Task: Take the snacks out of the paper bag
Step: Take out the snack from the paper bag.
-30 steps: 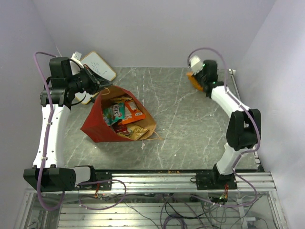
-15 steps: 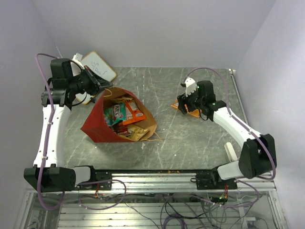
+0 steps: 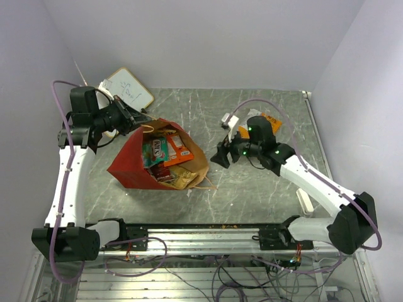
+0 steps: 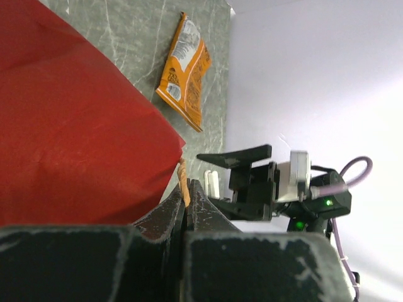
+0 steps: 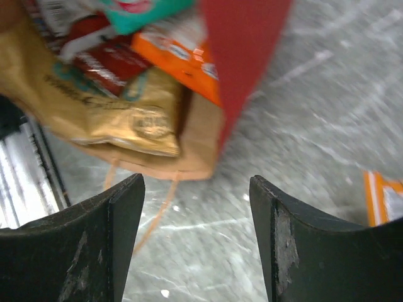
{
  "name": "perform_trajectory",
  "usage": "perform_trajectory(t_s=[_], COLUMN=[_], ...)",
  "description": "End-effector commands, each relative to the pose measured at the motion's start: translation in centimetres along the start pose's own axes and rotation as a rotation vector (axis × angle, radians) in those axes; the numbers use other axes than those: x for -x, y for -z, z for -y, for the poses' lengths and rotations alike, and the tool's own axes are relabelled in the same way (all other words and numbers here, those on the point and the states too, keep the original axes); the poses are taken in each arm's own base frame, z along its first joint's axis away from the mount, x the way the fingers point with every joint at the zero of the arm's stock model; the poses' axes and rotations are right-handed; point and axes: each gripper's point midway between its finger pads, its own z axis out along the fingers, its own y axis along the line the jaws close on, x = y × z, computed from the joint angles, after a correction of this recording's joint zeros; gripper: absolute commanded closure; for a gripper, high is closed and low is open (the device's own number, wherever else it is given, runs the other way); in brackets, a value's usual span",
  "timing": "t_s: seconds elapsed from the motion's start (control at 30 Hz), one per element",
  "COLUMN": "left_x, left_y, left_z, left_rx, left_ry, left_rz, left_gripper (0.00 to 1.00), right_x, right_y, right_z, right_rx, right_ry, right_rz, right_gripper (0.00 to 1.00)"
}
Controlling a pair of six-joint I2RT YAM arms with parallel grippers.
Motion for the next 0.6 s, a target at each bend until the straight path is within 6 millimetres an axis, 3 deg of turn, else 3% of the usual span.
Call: perform_trajectory(t_s=[0.0,0.1,0.17,0.2,0.37,0.57], left_x=[-0.5,-0.9,-1.1,-1.2,-1.4,-1.4], left_y=[0.6,0.7,0.8,0.8,0.9,1.1], left_z=[0.9,0.5,0.4,0.4,0.2,0.2], left_rx=[-0.063,-0.043,-0.042,-0.043,-0.033,-0.027], left_ry=[0.002,-0.002,-0.001,0.001,0.007,0.011], left_rz=[-0.01,-0.022,-0.022,-0.024,-0.027,-0.023], left_gripper=[0.93,0.93,0.93,0.93,0.93,0.93], right_x=[3.9,2.6,1.0,1.4,-0.8,-3.1], right_y=[-0.5,-1.7,-2.9,-3.3,-6.1,-7.8], right_z=[-6.3,-9.5,-10.8,-11.0,-10.3,-9.5], right_rx=[0.174,0.281,0.326,0.327,0.322,0.33], right_ry=[0.287,0.526,0.651,0.705,0.896,1.041], right_rz=[0.122,0.106,0.055,0.051,-0.061,-0.14], right_gripper=[0.34,0.41,0.43,0.43,0.44,0.48])
